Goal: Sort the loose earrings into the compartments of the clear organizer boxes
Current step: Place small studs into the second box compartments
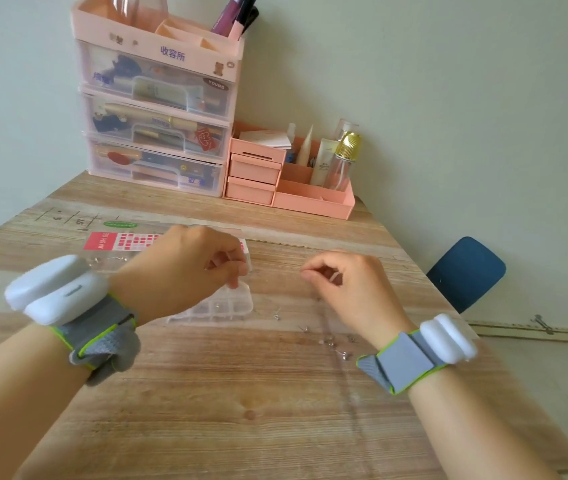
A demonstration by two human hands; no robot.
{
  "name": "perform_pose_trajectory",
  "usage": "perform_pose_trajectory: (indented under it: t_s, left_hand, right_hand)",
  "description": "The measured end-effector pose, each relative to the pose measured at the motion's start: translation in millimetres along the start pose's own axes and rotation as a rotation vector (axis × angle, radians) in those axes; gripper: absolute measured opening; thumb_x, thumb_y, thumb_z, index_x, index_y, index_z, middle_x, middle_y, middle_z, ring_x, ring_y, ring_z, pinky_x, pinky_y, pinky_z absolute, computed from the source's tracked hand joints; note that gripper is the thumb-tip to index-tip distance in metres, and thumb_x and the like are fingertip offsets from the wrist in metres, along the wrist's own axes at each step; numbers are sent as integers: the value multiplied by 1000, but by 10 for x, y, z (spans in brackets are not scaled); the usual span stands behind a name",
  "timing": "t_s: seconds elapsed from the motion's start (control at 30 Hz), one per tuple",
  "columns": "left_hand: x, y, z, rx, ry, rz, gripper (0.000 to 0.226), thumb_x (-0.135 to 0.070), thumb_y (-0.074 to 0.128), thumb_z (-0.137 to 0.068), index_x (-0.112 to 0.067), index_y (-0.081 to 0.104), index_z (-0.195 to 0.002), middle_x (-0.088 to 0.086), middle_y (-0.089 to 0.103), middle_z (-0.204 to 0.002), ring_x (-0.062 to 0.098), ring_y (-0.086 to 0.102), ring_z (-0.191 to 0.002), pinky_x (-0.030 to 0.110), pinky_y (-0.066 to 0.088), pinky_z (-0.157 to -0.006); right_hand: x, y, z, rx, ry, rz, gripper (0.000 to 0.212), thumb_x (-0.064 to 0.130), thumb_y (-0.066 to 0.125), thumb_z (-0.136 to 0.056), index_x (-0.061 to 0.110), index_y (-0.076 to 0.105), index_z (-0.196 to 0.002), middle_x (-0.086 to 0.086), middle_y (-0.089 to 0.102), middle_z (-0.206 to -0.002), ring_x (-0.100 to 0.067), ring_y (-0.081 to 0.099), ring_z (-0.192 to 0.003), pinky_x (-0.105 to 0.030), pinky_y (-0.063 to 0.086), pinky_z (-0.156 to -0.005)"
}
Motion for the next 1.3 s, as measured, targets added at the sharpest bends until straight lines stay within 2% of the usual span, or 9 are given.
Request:
perform_pose_trajectory:
  t_s: [0.2,0.33,0.47,0.67,0.8,0.93,1.03,1.13,1.3]
  left_hand:
    - [-172,234,-296,29,24,15,12,-23,56,-87,-22,66,-81,-12,68,-72,4,62,-73,32,53,-78]
    - [-203,313,-404,12,22,-3,13,-24,54,-88,-21,66,-84,-12,67,-71,5,61,-73,32,52,-78]
    - [-187,375,-399,-32,18,26,13,-24,54,-89,-22,65,-83,-14,66,-68,11,64,-70,33,53,-74]
    - [-165,403,-328,-103,37,48,12,-24,54,-88,-21,65,-82,-14,66,-65,6,63,-66,31,53,-72]
    - [-171,417,-300,-114,46,44,13,-24,54,-89,-21,65,-83,-14,66,-65,2,61,-67,30,54,-70]
    - [-168,406,-270,-142,55,54,12,-21,56,-88,-20,66,-80,-13,66,-65,-1,60,-66,24,52,-66]
    - [-151,398,-254,-169,46,79,13,-20,57,-87,-22,65,-78,-15,65,-64,-2,59,-66,11,46,-60]
    - [-148,403,-253,-177,37,100,13,-20,57,-87,-23,65,-77,-15,65,-64,0,59,-68,7,44,-60]
    - [-139,419,-247,-185,55,126,12,-18,59,-86,-22,66,-77,-15,65,-64,1,58,-76,10,46,-66]
  right_hand:
    - [-396,-89,-154,-69,162,44,9,19,68,-82,21,70,-73,16,61,-64,4,53,-58,-7,38,-59]
    - [-626,-74,-280,-37,293,107,12,13,64,-83,20,68,-74,1,67,-76,-16,61,-76,-28,47,-75]
    - [-745,-41,-346,4,400,185,17,11,57,-85,22,64,-73,-2,68,-84,-24,61,-90,-26,43,-74]
    - [-751,25,-374,61,442,232,16,31,61,-86,21,60,-73,3,56,-80,-26,58,-97,-30,45,-79]
    - [-788,67,-385,82,477,257,24,28,57,-87,25,51,-65,-3,64,-93,-29,55,-103,-37,46,-87]
    - [-792,71,-345,49,393,243,13,25,55,-89,23,55,-75,2,58,-83,-26,55,-95,-33,44,-80]
    - [-682,35,-318,-60,273,37,10,19,61,-85,19,59,-75,8,59,-72,-11,55,-72,-22,41,-66]
    - [-521,-4,-282,-97,251,-432,19,4,67,-80,17,59,-69,6,59,-63,-2,50,-54,-14,42,-59]
    - [-303,-30,-235,20,215,-866,20,-7,66,-75,11,58,-78,-3,63,-71,-8,56,-64,-14,47,-62]
Point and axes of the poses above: each hand's wrist, its own z-axis away from the middle knuckle, its own y-axis out of the palm, x = y × z, the point moved 1 cm from there along -z, towards the middle knuckle
